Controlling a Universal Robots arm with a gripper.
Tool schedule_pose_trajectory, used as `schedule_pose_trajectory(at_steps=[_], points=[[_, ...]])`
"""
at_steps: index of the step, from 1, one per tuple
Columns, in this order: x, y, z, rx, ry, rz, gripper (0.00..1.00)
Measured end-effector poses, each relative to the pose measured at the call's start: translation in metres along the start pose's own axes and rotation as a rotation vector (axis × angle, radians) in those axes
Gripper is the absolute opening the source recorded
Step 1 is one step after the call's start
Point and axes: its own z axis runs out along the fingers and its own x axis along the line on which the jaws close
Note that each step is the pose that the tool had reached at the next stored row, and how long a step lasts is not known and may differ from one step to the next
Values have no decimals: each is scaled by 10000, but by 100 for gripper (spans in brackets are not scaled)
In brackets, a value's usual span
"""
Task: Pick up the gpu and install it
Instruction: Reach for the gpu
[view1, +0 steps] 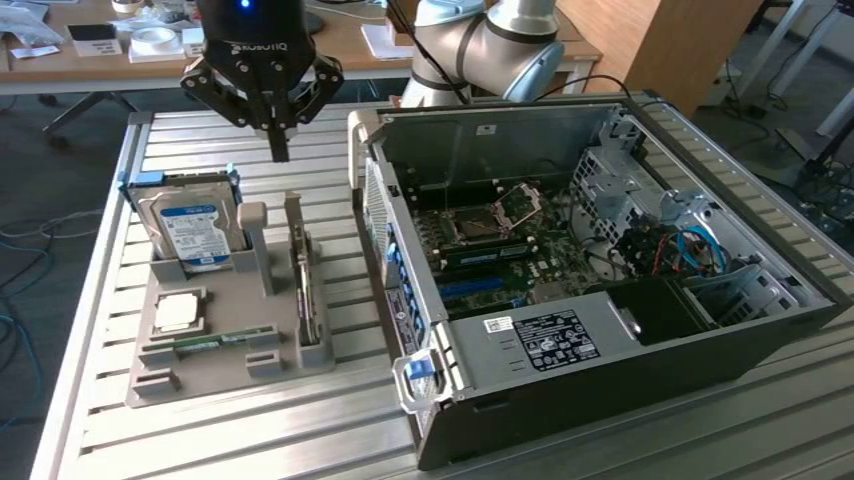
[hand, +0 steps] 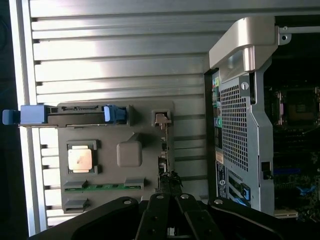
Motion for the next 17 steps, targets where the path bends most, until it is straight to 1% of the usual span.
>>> schedule_pose_trajectory(at_steps=[10,12,17], points=[[1,-2,0,0,0,2,11],[1,-17,-1,0,1,1,11],[4,-88,-4,0,0,1,11]])
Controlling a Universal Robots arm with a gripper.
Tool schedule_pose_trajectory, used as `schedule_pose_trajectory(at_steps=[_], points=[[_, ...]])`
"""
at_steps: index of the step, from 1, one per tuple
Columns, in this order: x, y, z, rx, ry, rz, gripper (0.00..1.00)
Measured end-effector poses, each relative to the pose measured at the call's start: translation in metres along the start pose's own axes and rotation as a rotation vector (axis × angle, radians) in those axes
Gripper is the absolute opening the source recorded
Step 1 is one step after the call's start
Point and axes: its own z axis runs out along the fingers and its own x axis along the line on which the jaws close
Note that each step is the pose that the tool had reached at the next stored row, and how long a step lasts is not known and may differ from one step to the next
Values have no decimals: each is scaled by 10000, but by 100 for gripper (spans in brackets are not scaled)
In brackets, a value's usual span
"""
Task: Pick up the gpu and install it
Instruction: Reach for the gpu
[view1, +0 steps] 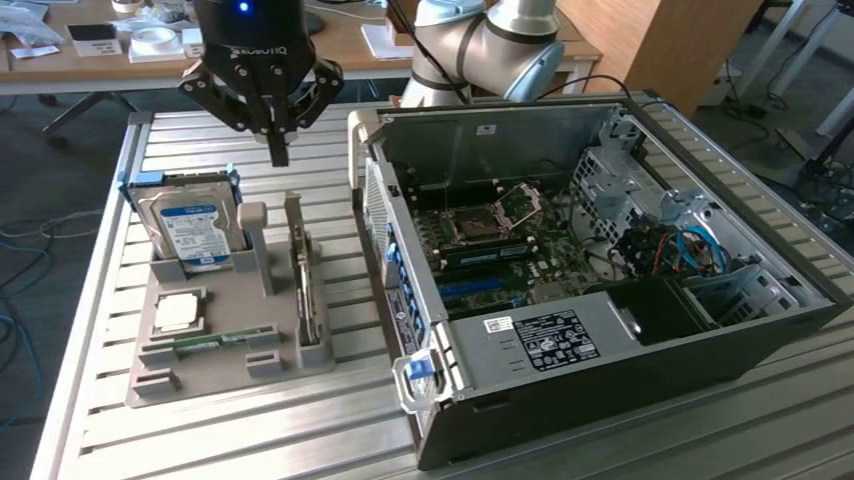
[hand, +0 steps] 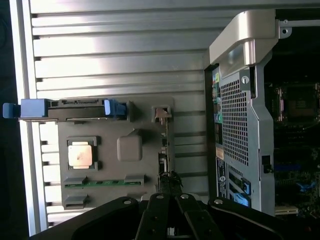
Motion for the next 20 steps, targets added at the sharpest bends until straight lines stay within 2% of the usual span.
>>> schedule_pose_trajectory(at_steps=[10,20], points=[[-2,-117,-5,0,0,0,11],[4,-132,-5,-2,-1,0,11]])
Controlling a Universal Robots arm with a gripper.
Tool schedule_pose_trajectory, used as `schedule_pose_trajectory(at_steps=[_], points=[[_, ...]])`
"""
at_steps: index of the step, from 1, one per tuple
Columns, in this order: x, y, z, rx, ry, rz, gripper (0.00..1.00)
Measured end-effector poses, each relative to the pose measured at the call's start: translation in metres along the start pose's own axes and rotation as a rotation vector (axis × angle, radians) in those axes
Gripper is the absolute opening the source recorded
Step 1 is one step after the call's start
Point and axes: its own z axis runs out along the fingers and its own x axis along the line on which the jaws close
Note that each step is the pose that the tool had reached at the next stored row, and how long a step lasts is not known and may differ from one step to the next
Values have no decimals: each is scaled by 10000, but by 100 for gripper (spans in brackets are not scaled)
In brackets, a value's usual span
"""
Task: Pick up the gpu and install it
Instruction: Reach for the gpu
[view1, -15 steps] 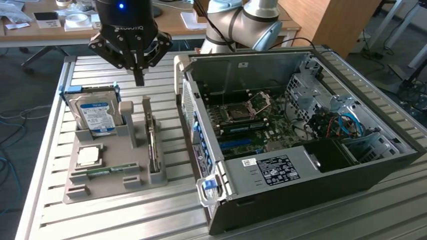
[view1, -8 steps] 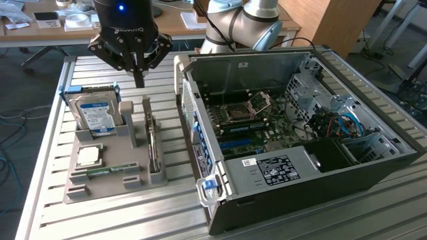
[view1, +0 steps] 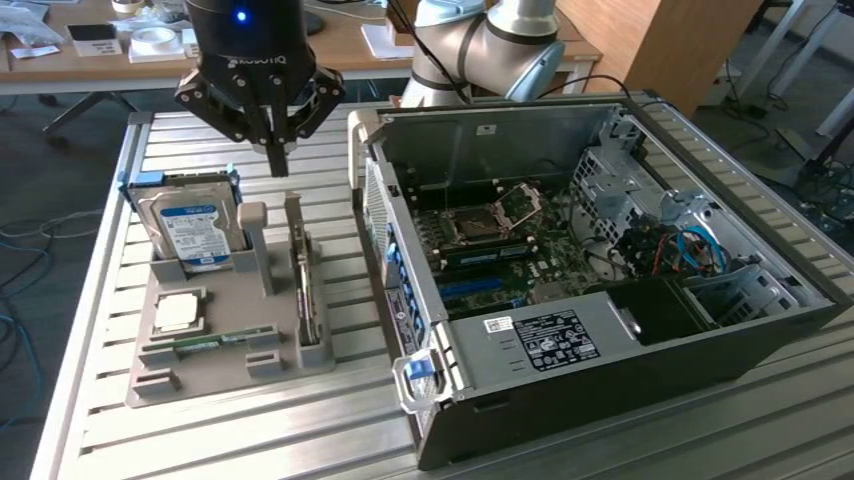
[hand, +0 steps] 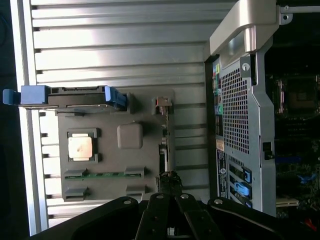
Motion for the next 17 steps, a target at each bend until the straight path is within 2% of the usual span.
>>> schedule_pose_trajectory(at_steps=[17], points=[[30,-50,1,0,1,-3,11]])
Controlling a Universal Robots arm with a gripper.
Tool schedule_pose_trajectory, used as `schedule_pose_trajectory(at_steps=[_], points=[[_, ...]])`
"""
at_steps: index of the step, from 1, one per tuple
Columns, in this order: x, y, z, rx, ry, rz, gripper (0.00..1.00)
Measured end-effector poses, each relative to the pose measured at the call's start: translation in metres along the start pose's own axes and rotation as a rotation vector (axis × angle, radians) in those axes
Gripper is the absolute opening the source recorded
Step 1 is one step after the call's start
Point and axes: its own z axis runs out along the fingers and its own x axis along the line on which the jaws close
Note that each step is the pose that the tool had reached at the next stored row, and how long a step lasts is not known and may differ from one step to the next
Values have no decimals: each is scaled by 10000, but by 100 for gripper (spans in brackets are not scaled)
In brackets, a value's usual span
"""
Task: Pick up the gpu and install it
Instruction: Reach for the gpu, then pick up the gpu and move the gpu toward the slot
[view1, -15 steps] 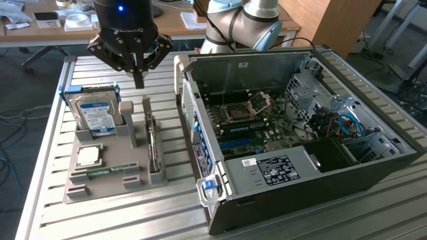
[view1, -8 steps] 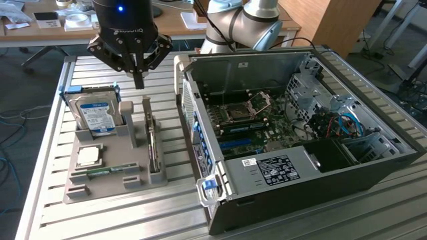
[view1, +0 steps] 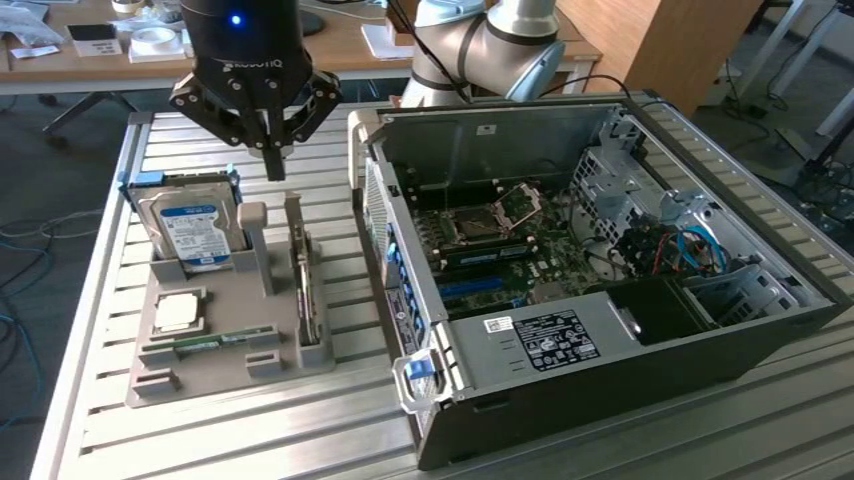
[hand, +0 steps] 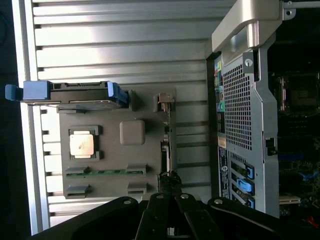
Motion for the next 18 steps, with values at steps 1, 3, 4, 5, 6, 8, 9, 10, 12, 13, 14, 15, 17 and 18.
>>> schedule_pose_trajectory(at_steps=[1,3,4,5,6,8,9,10,12,13,14,15,17,18], points=[[1,-6,0,0,0,1,11],[2,-7,0,-1,-1,4,11],[3,-7,0,-1,-1,5,11],[2,-7,0,-1,-1,4,11],[2,-8,0,-1,-1,3,11],[2,-11,-1,0,0,2,11],[2,-14,-1,0,-1,2,11],[2,-16,-1,0,-1,3,11],[2,-17,0,-1,-1,3,11],[2,-17,-1,-1,-1,3,11],[2,-17,-1,0,-1,3,11],[2,-17,-1,0,-1,3,11],[1,-17,-1,-1,-1,3,11],[2,-17,-1,-1,-1,3,11]])
